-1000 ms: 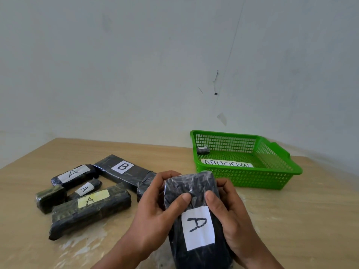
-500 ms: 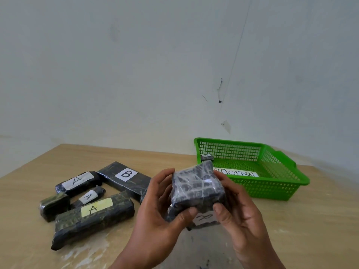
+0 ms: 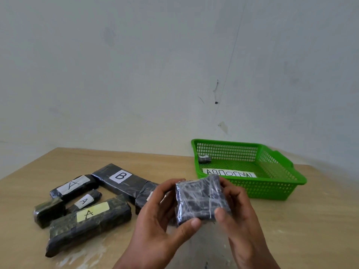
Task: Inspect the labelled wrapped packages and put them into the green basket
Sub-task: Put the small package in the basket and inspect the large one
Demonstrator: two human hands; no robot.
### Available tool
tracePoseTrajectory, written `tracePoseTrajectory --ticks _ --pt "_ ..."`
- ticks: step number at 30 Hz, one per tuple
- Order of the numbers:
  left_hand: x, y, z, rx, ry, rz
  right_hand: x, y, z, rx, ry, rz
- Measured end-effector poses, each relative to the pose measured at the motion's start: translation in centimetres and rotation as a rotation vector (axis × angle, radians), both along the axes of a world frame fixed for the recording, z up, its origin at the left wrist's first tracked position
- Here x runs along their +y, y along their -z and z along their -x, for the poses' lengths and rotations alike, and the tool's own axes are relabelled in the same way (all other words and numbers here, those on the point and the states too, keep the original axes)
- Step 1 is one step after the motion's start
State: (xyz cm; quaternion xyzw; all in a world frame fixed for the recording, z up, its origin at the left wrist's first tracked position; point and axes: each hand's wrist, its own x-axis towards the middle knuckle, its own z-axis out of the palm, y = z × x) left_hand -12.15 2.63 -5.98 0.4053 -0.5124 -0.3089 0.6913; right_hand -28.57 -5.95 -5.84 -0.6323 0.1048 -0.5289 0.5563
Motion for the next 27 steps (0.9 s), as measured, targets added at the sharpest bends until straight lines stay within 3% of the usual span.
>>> tracePoseTrajectory --ticks 6,10,19,22,27 --pt "0.3 0.2 0.0 0.064 0.059 0.008 0.4 0.2 0.4 0.118 0.140 0.196" --pt "0.1 0.6 0.2 0.111 -0.039 -0.034 1.4 0.3 -0.2 0.190 0.242 0.335" --pt "-0.3 1.0 0.0 0.030 -0.106 0.046 1.7 0.4 -0.8 0.172 0.274 0.263" --pt "-0.4 1.0 -0.3 0.070 -0.101 0.031 1.7 0.1 -0.5 0.177 0.246 0.319" --pt "-0.4 0.8 -0.8 -0.060 -0.215 -0.035 0.9 0.4 -0.1 0.247 0.202 0.440"
